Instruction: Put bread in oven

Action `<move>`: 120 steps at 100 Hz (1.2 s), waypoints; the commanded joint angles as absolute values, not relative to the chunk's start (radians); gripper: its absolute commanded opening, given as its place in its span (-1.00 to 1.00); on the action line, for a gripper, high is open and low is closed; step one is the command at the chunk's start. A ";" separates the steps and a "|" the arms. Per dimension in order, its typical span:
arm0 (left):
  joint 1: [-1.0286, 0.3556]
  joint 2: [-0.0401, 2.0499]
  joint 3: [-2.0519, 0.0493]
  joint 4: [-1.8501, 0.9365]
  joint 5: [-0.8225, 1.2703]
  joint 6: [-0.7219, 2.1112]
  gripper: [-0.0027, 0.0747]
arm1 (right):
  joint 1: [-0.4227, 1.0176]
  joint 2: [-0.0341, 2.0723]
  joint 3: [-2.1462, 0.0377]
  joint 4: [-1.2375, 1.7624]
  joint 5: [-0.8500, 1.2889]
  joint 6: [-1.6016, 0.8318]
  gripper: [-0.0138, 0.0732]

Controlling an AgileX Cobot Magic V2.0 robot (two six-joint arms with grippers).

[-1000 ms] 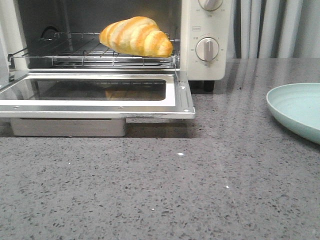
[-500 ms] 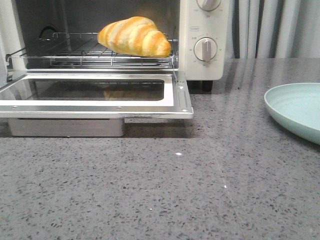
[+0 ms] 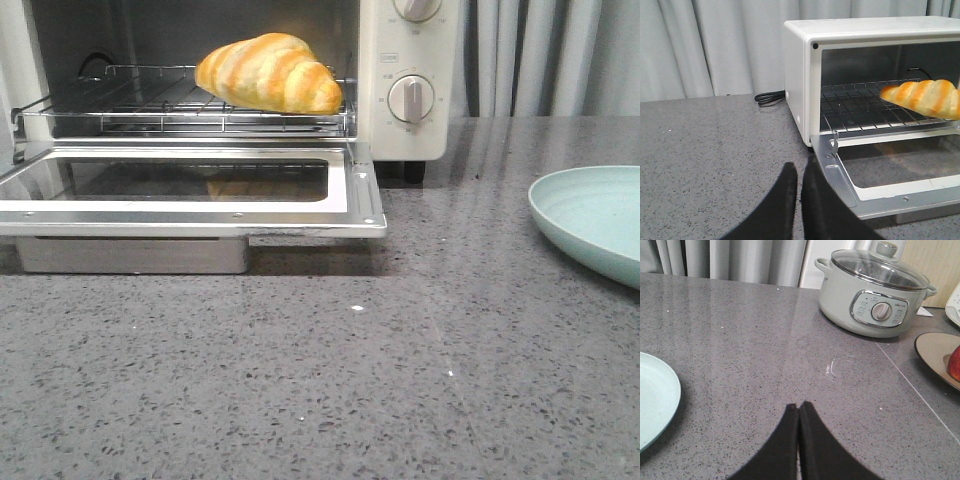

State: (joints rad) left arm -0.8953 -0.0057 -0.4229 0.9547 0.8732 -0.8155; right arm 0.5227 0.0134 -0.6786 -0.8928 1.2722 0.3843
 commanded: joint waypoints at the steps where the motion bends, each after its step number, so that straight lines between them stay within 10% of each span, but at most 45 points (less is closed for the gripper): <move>1: -0.905 -0.035 -0.443 0.986 0.818 -0.816 -0.98 | 0.524 0.033 -0.693 -0.938 1.284 0.386 -0.83; 77: -0.895 -0.035 -0.443 0.988 0.816 -0.816 -0.98 | 0.524 0.033 -0.693 -0.938 1.284 0.386 -0.83; 120: -0.567 -0.035 -0.434 0.823 0.377 -0.816 -0.98 | 0.524 0.033 -0.693 -0.938 1.284 0.386 -0.83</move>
State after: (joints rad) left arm -0.6259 -0.0057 -0.4204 0.8689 0.5160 -0.8155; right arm 0.5227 0.0134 -0.6786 -0.8928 1.2722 0.3861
